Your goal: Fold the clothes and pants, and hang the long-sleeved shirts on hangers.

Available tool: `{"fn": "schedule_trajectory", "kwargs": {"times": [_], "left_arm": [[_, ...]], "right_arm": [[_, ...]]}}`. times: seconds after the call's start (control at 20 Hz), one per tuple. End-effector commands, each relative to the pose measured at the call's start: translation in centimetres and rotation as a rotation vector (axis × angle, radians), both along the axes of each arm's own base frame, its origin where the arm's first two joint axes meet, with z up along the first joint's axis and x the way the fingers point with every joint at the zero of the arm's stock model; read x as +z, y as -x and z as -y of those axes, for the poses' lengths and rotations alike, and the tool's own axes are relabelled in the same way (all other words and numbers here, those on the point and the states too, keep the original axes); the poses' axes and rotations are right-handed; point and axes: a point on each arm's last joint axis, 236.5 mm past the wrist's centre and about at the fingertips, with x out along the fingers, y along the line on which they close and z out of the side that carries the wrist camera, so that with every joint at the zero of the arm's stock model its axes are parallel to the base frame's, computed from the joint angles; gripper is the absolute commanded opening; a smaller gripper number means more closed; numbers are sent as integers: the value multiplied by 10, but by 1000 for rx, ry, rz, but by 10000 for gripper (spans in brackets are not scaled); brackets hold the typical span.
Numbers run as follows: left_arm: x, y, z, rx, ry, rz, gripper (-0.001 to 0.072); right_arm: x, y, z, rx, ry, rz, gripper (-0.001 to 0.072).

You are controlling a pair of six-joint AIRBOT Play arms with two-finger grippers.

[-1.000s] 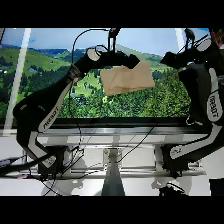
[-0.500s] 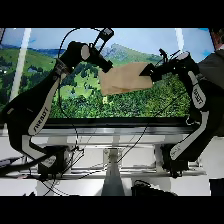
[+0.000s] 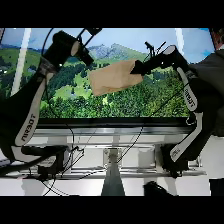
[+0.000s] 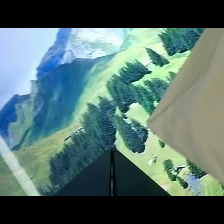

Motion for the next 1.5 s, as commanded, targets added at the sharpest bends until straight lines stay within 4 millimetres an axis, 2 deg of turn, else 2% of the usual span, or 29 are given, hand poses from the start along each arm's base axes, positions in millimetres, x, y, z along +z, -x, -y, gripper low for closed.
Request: {"fn": "schedule_trajectory", "kwargs": {"times": [0.0, 0.15, 0.2, 0.3, 0.4, 0.5, 0.7, 0.8, 0.85, 0.9, 0.95, 1.0, 1.05, 1.1, 1.15, 1.2, 1.3, 1.35, 1.4, 1.45], "left_arm": [[58, 13, -30, 47, -7, 87, 14], [104, 37, -43, 65, 29, 143, 14], [115, 43, -41, 61, 58, 159, 14], [126, 52, -35, 48, 110, 166, 14], [126, 55, -27, 37, 147, 153, 14], [123, 55, -24, 35, 153, 142, 14], [118, 53, -24, 35, 148, 134, 14], [116, 52, -23, 35, 147, 130, 14], [116, 52, -23, 35, 147, 130, 14], [116, 52, -23, 35, 146, 130, 13], [116, 52, -23, 35, 146, 130, 14], [116, 52, -23, 35, 146, 130, 14], [116, 52, -23, 35, 146, 130, 13], [116, 52, -23, 35, 146, 130, 14], [116, 52, -23, 35, 146, 130, 14], [116, 52, -23, 35, 146, 130, 14], [116, 52, -23, 35, 146, 130, 14], [116, 52, -23, 35, 146, 130, 14], [116, 52, -23, 35, 146, 130, 13], [116, 52, -23, 35, 146, 130, 14]], "right_arm": [[71, -27, 45, -86, 91, 133, 14], [148, -26, 131, -262, 266, 242, 15], [174, -19, 159, -349, 304, 261, 15], [225, 8, 220, -525, 386, 305, 14], [260, 48, 285, -748, 472, 290, 15], [284, 101, 346, -984, 545, 235, 15], [330, 216, 437, -1382, 689, 194, 15], [331, 274, 460, -1532, 725, 95, 15], [325, 296, 465, -1577, 724, 28, 15], [319, 312, 469, -1615, 716, -26, 52], [318, 322, 475, -1644, 713, -45, 234], [318, 328, 478, -1661, 715, -53, 487], [317, 330, 479, -1658, 721, -54, 649], [318, 330, 480, -1634, 736, -49, 660], [318, 326, 479, -1609, 740, -40, 658], [316, 322, 477, -1587, 737, -39, 620], [311, 297, 466, -1503, 679, -11, 276], [310, 280, 455, -1457, 633, 13, 70], [310, 260, 443, -1400, 597, 47, 15], [312, 243, 432, -1339, 588, 84, 15]]}}
